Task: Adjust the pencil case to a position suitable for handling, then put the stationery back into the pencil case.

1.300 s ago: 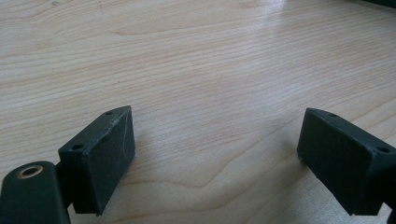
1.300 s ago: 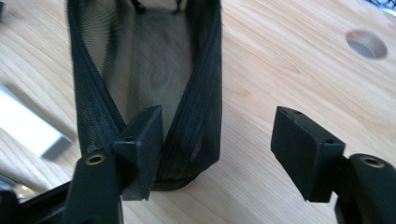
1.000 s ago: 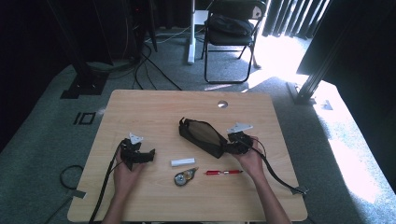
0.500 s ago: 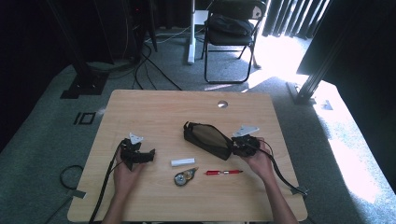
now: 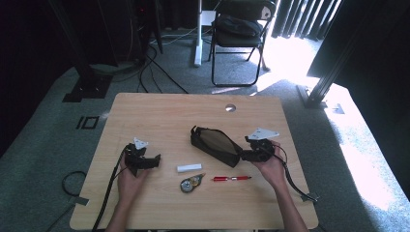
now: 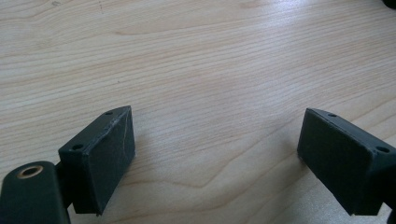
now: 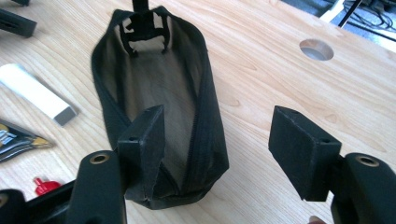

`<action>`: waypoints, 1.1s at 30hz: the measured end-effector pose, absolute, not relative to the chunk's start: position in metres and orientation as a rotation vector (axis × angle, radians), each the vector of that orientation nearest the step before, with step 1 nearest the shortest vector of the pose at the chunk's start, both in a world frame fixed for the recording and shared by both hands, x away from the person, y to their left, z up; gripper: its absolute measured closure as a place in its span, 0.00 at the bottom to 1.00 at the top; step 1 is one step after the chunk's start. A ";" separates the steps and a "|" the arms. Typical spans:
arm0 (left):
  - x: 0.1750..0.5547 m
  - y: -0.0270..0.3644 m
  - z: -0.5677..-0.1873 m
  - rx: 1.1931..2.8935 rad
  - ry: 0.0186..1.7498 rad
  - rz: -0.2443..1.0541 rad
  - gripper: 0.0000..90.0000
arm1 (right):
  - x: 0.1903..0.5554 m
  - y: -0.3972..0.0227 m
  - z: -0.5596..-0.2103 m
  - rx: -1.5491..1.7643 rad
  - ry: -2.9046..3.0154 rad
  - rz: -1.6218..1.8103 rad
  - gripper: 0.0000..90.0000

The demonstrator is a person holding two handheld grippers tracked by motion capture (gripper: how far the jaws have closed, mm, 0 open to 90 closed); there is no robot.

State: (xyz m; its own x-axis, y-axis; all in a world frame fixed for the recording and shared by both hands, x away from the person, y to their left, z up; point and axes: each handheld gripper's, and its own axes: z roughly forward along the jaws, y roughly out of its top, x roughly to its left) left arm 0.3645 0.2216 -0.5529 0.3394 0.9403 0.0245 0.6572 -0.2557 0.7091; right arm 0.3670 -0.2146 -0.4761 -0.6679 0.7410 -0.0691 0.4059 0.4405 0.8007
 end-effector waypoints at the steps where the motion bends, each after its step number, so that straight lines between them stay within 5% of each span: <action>1: 0.365 0.222 -0.553 2.005 1.393 0.608 0.13 | 0.365 -0.214 -0.475 0.968 2.278 1.109 0.40; 33: 0.364 0.222 -0.553 2.006 1.393 0.608 0.13 | 0.316 -0.219 -0.467 0.852 2.299 1.157 0.44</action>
